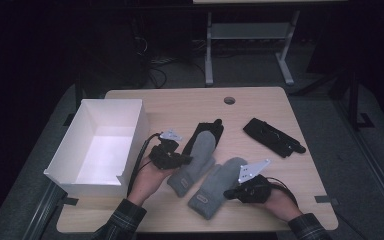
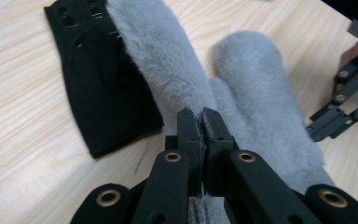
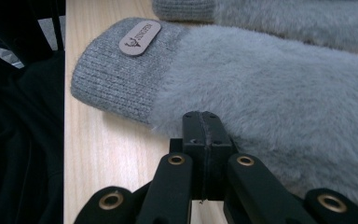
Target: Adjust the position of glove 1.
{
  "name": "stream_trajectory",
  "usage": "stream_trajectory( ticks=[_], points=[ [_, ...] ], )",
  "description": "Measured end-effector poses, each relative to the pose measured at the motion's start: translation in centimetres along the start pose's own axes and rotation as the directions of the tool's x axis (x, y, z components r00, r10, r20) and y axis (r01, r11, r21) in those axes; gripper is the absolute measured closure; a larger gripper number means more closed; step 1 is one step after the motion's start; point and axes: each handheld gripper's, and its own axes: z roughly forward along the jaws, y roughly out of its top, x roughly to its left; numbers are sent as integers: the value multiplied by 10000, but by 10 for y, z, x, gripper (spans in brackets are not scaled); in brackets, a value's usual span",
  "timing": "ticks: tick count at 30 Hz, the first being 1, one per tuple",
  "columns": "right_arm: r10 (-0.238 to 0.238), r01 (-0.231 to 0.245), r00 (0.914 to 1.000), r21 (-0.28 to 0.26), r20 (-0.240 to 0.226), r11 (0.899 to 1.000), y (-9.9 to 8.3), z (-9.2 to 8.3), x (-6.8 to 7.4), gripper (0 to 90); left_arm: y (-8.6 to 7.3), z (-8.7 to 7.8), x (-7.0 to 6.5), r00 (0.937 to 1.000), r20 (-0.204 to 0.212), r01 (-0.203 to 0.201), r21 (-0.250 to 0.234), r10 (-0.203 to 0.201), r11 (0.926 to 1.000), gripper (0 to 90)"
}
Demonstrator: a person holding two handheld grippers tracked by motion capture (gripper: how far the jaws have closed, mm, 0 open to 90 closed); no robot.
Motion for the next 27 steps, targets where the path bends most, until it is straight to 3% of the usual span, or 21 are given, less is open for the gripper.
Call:
stream_trajectory(
  ticks=[4, 9, 12, 17, 20, 27],
  points=[
    [23, -23, 10000, 43, -44, 10000, 4, 5, 0, 900, 2, 1, -4, 9999, 61, -93, -20, 93, 10000, 879],
    [-329, 326, 9993, 163, 150, 9993, 13, 16, -1, 900, 4, 1, -9, 9997, 110, -228, -19, 228, 9997, 879],
    [-397, 394, 9989, 127, 243, 9991, 20, 21, -1, 900, 8, 0, -15, 9983, 180, -556, 50, 555, 9984, 879],
    [-422, 420, 9987, 94, 268, 9991, 26, 28, 0, 900, 11, 3, -26, 9967, 281, -759, 90, 756, 9971, 880],
    [-462, 459, 9982, 80, 372, 9989, 27, 29, -1, 900, 12, 7, -33, 9941, 463, -996, 340, 980, 9944, 879],
    [-346, 347, 9974, -9, 631, 9994, 25, 26, -4, 900, 8, 16, -45, 9906, 1005, -989, 537, 932, 9936, 877]
  ],
)
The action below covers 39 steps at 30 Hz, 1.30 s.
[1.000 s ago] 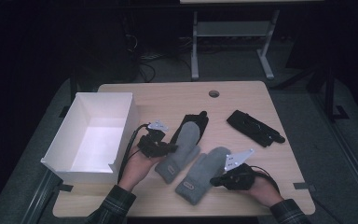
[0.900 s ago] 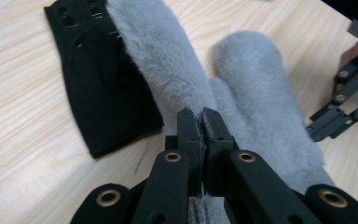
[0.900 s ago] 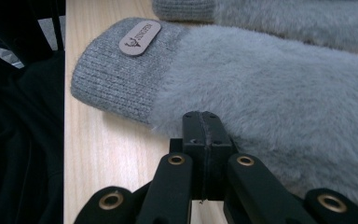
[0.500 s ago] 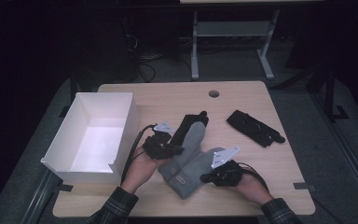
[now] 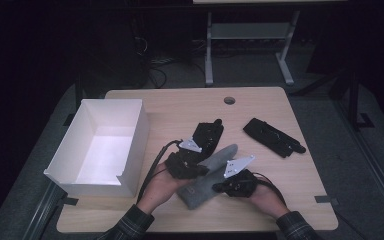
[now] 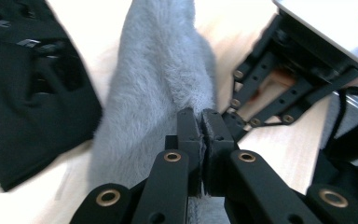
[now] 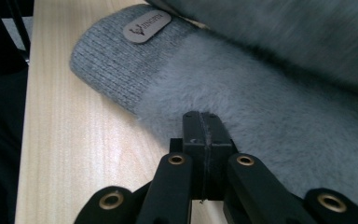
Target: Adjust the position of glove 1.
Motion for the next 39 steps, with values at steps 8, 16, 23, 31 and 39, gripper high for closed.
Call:
stream_trajectory(
  ticks=[8, 16, 23, 31, 39],
  points=[
    [207, -206, 9998, -118, 80, 9997, -4, -5, 0, 900, 2, 6, -7, 9972, 739, -50, -293, 71, 9996, 844],
    [78, -78, 9999, 23, 149, 10000, -10, -11, 0, 900, 0, -17, 1, 9995, 289, -124, -1073, 156, 9941, 703],
    [429, -425, 9988, -154, 255, 9990, -20, -26, 0, 900, -26, -27, 24, 9924, -1202, 190, -708, -274, 9973, 734],
    [-164, 147, 9986, -345, -497, 9993, -4, -14, 19, 900, -53, -10, 45, 9728, -2106, 1048, 276, -967, 9941, 895],
    [-820, 759, 9915, -626, -1007, 9951, 23, 11, 38, 900, -59, 1, 51, 9767, -1563, 1575, 571, -1470, 9859, 895]
  ],
)
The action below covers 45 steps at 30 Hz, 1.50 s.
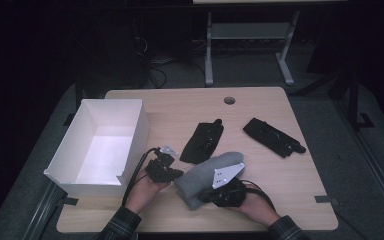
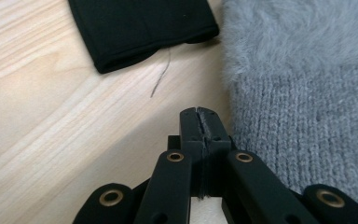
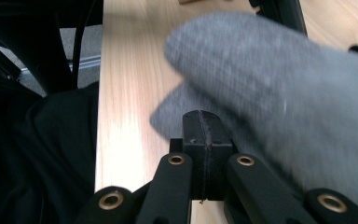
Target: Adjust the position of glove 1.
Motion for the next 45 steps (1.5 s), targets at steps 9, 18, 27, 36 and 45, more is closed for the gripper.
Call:
stream_trajectory(
  ticks=[9, 18, 27, 36, 45],
  points=[
    [82, -80, 10000, -512, 46, 9987, 3, -6, 2, 900, 4, -8, -7, 9978, 660, 64, -422, -36, 9991, 897],
    [-172, 172, 9998, 35, -35, 9998, -6, -9, 8, 886, 6, -7, -16, 9962, 807, -276, -498, 316, 9984, 860],
    [803, -835, 9850, 147, 1528, 9964, -34, -49, -9, 900, 32, -14, -28, 9817, 1195, -1280, -1636, 1484, 9782, 863],
    [1794, -1995, 9423, 439, 2828, 9789, -57, -60, -46, 900, 50, 19, -56, 9444, 1922, -2504, -1048, 2666, 9625, 879],
    [2047, -2285, 9281, 419, 3109, 9726, -57, -55, -63, 900, 46, 33, -66, 9440, 2141, -2452, -539, 2510, 9680, 897]
  ],
)
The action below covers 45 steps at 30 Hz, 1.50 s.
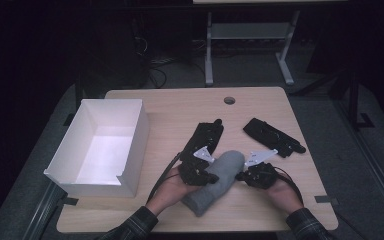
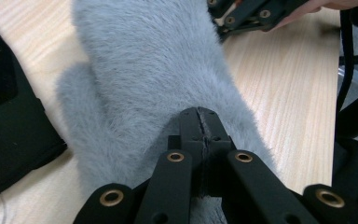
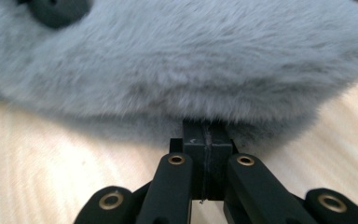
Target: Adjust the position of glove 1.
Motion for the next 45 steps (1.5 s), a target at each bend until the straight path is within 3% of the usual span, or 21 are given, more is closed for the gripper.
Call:
stream_trajectory(
  ticks=[8, 13, 16, 17, 18, 19, 21, 23, 25, 28, 37, 38, 45],
  points=[
    [-186, 185, 9998, 70, 116, 9998, 12, 16, -7, 900, 2, 2, -5, 9999, 108, 15, -14, -14, 10000, 897],
    [-148, 147, 9998, 48, 128, 9999, 13, 16, -8, 900, 1, -4, -4, 10000, 28, -43, -271, 44, 9996, 885],
    [-57, 61, 9996, -160, 275, 9999, 11, 8, -11, 854, 0, -15, 0, 9997, -259, 21, -683, -39, 9977, 789],
    [121, -109, 9991, -286, 398, 9995, 10, 4, -13, 777, -1, -19, 5, 9984, -512, 199, -838, -242, 9963, 688],
    [121, -109, 9991, -286, 398, 9995, 10, 4, -13, 777, -1, -19, 5, 9984, -512, 199, -838, -242, 9963, 627],
    [199, -184, 9985, -307, 507, 9994, 8, 2, -15, 748, -2, -21, 8, 9973, -638, 296, -854, -351, 9959, 627],
    [479, -455, 9952, -300, 858, 9985, 2, -3, -21, 638, -4, -22, 17, 9941, -886, 548, -907, -628, 9944, 462],
    [575, -554, 9940, -253, 932, 9981, 0, -5, -22, 615, -4, -21, 18, 9939, -846, 635, -916, -713, 9938, 358],
    [748, -723, 9906, -255, 1143, 9971, -5, -8, -26, 554, -4, -19, 21, 9929, -1005, 558, -814, -639, 9951, 309],
    [1001, -975, 9853, -260, 1386, 9949, -12, -13, -32, 419, -5, -14, 23, 9896, -1085, 854, -821, -941, 9930, 174],
    [1125, -1128, 9790, -75, 1700, 9936, -24, -17, -39, 297, -8, 6, 22, 9869, -1182, 1042, -531, -1099, 9931, 128],
    [1107, -1104, 9794, -111, 1691, 9938, -24, -17, -41, 294, -8, 7, 23, 9882, -1250, 849, -331, -884, 9958, 128],
    [1012, -1011, 9827, -85, 1549, 9948, -27, -15, -41, 263, -9, 20, 18, 9902, -1173, 771, 114, -752, 9970, 127]
  ],
)
